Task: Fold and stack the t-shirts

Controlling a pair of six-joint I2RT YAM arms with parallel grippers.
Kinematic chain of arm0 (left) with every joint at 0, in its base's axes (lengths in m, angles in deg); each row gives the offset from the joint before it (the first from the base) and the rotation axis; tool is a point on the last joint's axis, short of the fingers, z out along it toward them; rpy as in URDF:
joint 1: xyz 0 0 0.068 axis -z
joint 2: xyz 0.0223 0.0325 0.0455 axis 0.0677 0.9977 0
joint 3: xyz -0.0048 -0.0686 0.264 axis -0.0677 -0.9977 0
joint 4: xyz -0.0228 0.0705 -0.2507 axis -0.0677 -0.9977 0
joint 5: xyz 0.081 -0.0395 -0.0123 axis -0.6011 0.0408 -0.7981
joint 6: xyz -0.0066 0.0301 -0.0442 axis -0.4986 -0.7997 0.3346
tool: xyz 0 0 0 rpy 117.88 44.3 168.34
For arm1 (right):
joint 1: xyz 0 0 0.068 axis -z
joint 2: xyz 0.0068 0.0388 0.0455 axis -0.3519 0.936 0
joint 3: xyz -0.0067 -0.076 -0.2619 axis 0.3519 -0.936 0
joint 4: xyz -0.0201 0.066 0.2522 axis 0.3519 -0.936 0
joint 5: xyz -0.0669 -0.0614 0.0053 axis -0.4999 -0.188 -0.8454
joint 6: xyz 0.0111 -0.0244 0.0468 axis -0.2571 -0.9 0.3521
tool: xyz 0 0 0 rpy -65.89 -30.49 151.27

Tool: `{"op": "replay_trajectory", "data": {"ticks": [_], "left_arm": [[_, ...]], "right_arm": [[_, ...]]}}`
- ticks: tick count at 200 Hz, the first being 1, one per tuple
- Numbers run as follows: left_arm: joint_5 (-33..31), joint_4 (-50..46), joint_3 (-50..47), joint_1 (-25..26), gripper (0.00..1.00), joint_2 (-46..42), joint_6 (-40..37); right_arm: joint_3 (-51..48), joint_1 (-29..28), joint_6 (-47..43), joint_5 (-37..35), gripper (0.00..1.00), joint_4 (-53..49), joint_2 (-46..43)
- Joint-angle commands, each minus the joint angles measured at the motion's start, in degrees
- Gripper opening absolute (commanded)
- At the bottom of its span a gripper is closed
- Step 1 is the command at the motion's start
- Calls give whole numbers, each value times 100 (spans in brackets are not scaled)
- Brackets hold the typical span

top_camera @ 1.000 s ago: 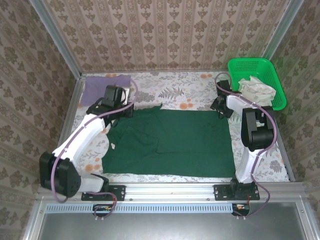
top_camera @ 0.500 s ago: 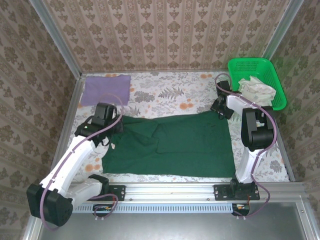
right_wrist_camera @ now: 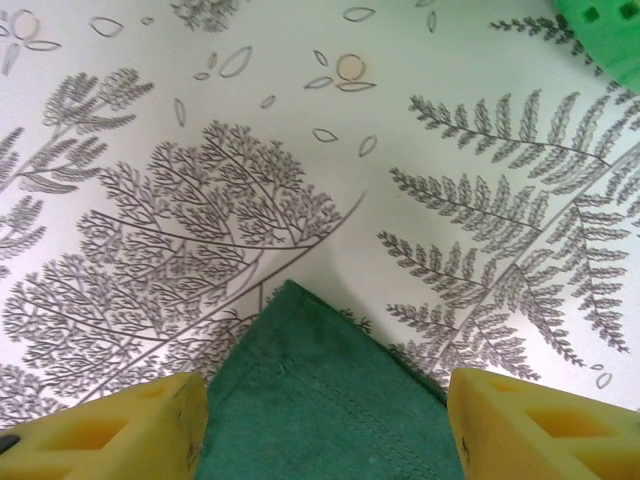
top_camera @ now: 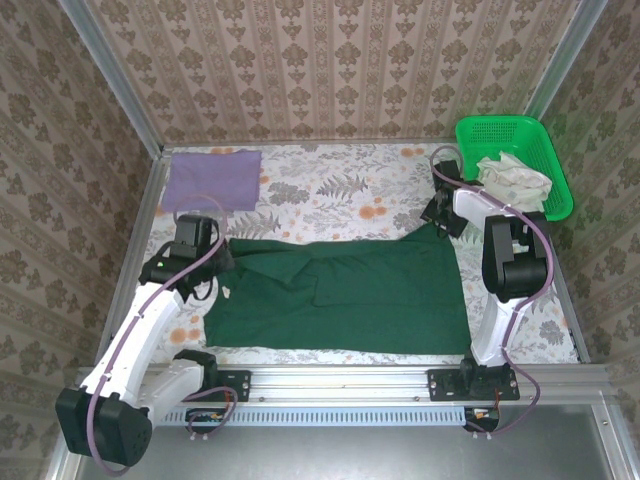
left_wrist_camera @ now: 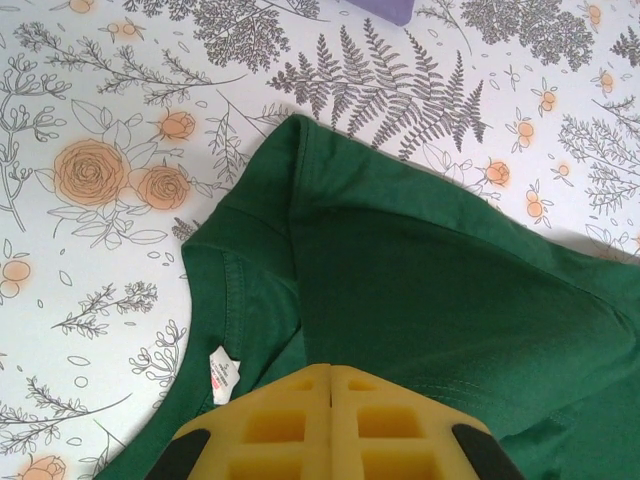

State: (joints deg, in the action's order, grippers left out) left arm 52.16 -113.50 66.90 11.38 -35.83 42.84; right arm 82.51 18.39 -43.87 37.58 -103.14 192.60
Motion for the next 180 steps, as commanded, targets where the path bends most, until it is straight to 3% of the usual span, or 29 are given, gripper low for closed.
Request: {"op": "replay_trajectory", "data": {"ticks": [1,63,146,180], "left_arm": [[92,-53,-93,-58,0,-92,109],[59,-102,-78,-59,0,-100,121],[82,-60,-83,-70,0,-95,89],[109,-24,-88,-63,0,-60,84]], "right_arm": [[245,28,186,155,64,-151,155],[787,-59,285,6,53,-584,732],[1069,-65,121,-202,51,-793,906],[1188,-68,66,-207,46,-881,1050]]}}
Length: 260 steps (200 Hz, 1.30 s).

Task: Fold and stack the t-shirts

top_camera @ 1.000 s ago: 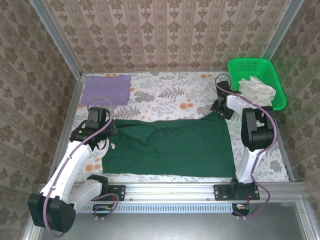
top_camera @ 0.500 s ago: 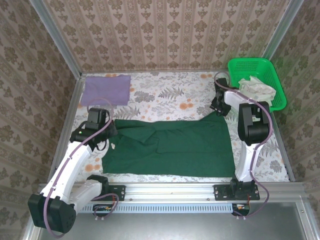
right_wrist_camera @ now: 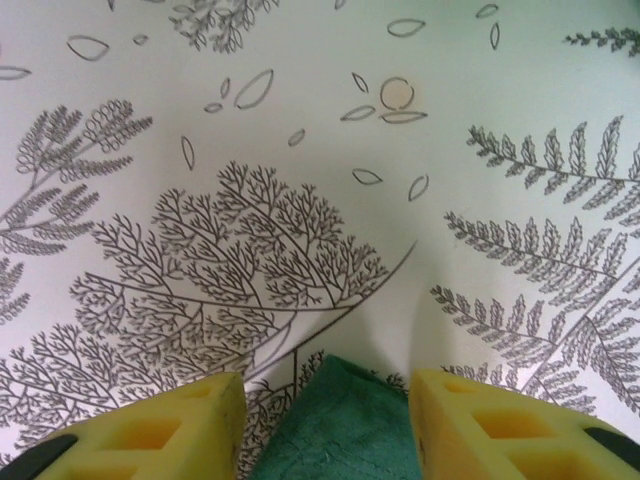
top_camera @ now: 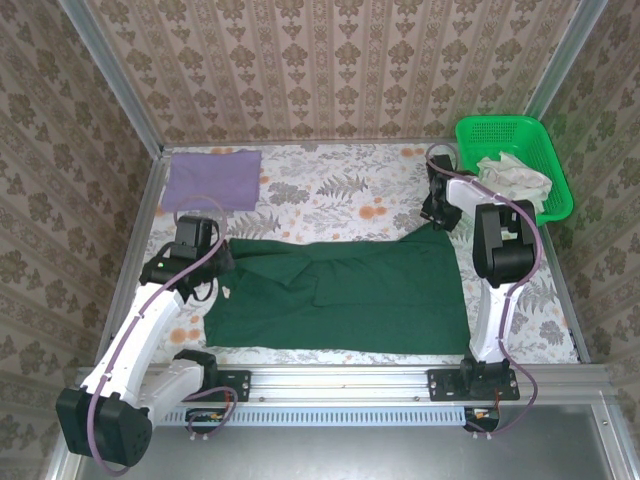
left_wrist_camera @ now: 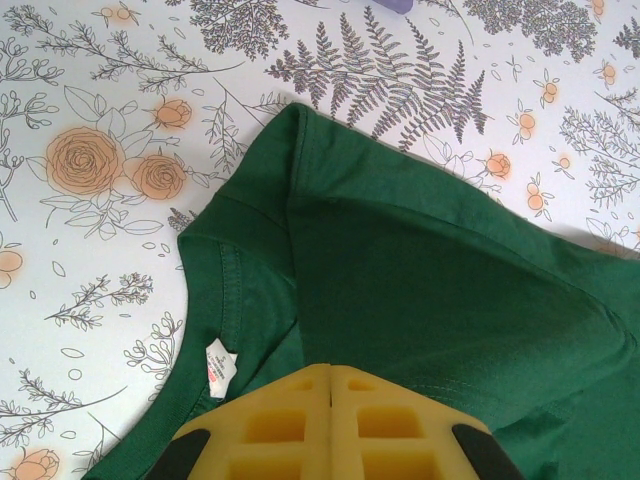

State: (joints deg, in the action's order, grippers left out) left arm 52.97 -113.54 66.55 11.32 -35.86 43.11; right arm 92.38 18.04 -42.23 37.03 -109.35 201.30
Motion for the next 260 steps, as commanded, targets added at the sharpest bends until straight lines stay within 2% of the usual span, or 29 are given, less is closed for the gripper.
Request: {"op": "replay_trajectory", "data": {"ticks": [1,45,71,95,158,172,207,232,260], "left_arm": [[29,-17,-57,-55,0,-58,59],[57,-12,-25,-52,0,-39,40],[56,-9,-12,-52,0,-35,30],[56,-5,-3,-53,0,-17,22],[132,209,217,-52,2,319,-184],[144,298,350,-52,2,499,-263],[222,638,849,-52,1,1085,-491],[358,900,1689,-79,1,1800,-730],[804,1029,2803,-187,0,2999,-987]], "right_arm": [[201,-29,-98,-149,46,-264,181],[340,-30,-207,-172,37,-313,311],[386,-24,-269,-146,26,-355,389],[425,-24,-315,-136,23,-392,411],[286,-33,-568,-128,4,-344,128],[278,-31,-640,-104,0,-334,34],[272,-33,-696,100,0,-318,-263],[218,-24,-741,100,0,-306,-596],[124,14,-849,74,0,-219,-924]]}}
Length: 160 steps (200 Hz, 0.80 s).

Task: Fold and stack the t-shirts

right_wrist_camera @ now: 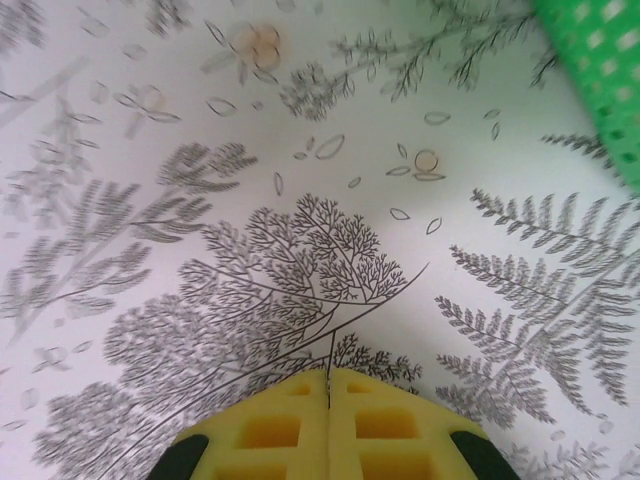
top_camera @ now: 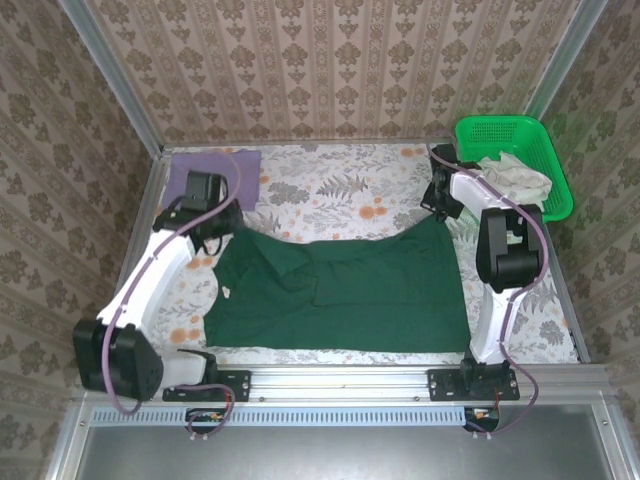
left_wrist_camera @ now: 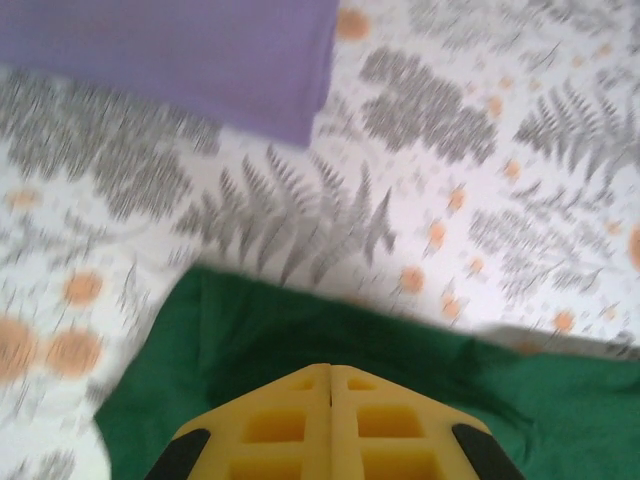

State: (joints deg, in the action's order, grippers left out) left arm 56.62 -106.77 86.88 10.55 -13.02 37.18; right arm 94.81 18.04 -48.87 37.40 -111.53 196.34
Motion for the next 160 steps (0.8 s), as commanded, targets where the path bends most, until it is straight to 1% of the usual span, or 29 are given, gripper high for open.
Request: {"op": "replay_trajectory", "data": {"ticks": [1,20,63,81,103,126,160], "left_arm": [[456,349,824,-114,0,760,-398],[720,213,1639,-201,0,1547,-570],[1383,-540,3565,-353,0,3351,-1138],[1442,-777,4201,-354,0,3940,-1370],[1503,-1023,4787,-354,0,4423,-1664],[1581,-1338,5352,-354,0,4817,-1898],[1774,-1334,5347,-354,0,4738,-1839]], "right_arm": [[-119,17,-187,37,0,1,-433],[-149,112,-213,-20,0,-50,-513],[-458,263,-186,-140,0,-61,-627],[-664,291,-213,-181,0,21,-762],[-891,324,-271,-226,0,85,-898],[-1135,371,-326,-87,0,272,-1069],[-1314,406,-447,275,0,442,-1323]]}}
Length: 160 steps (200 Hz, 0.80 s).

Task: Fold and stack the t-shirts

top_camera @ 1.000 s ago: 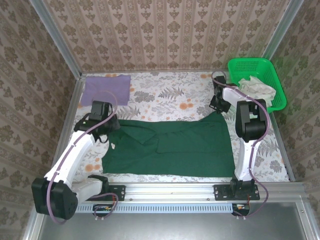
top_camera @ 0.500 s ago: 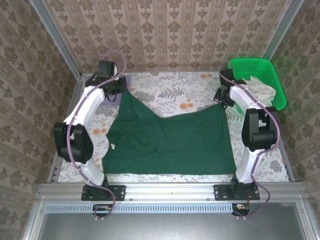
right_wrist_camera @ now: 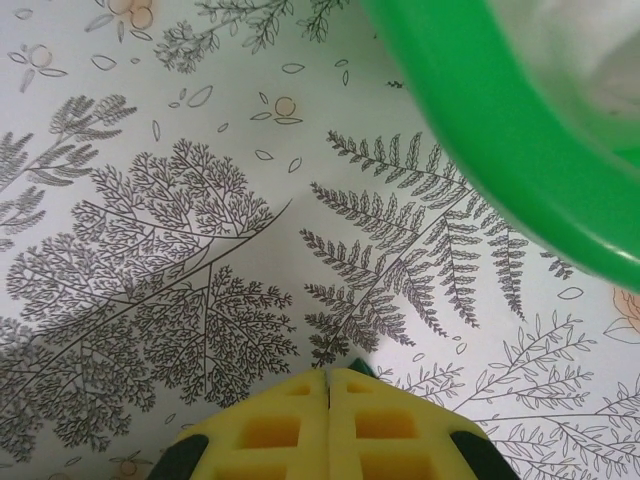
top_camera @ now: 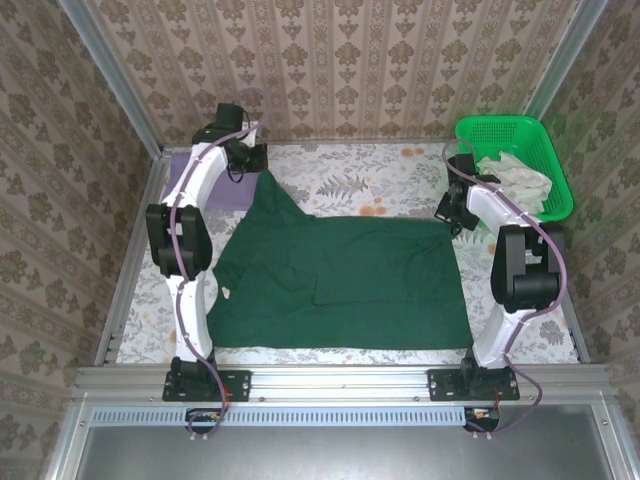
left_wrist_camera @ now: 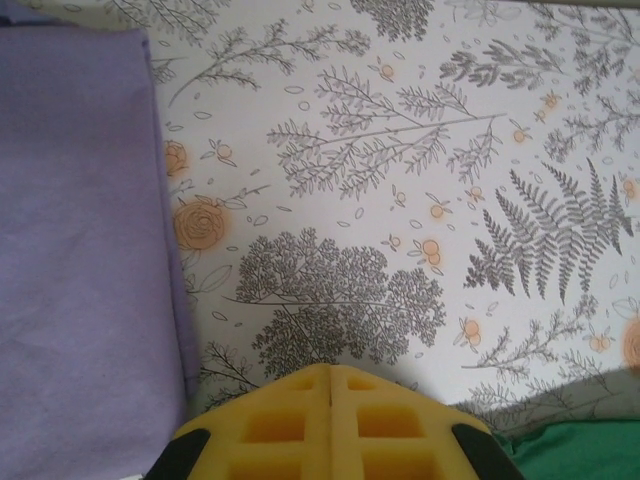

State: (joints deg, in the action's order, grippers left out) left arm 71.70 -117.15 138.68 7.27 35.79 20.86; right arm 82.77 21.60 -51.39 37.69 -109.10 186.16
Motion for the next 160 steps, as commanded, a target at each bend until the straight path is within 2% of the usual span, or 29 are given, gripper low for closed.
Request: {"op": "replay_trajectory", "data": {"ticks": [1,34,61,79,110,160], "left_arm": [[266,-304,156,-30,0,-154,-200],[390,-444,-425,-53,0,-817,162],[709,-70,-1674,-62,0,-1864,325],[903,175,-2595,-63,0,-2648,421],[1210,62,-3771,-62,0,-3671,461],[1196,-281,-5036,-407,0,-4946,706]], "right_arm": [[-110,50,-199,264,0,195,-310],[-384,50,-331,804,0,235,-600],[-854,50,-391,1132,0,339,-985],[-1154,50,-384,1183,0,293,-1248],[-1619,67,-426,1186,0,141,-1699],[-2056,299,-600,1283,0,-162,-2301]]}}
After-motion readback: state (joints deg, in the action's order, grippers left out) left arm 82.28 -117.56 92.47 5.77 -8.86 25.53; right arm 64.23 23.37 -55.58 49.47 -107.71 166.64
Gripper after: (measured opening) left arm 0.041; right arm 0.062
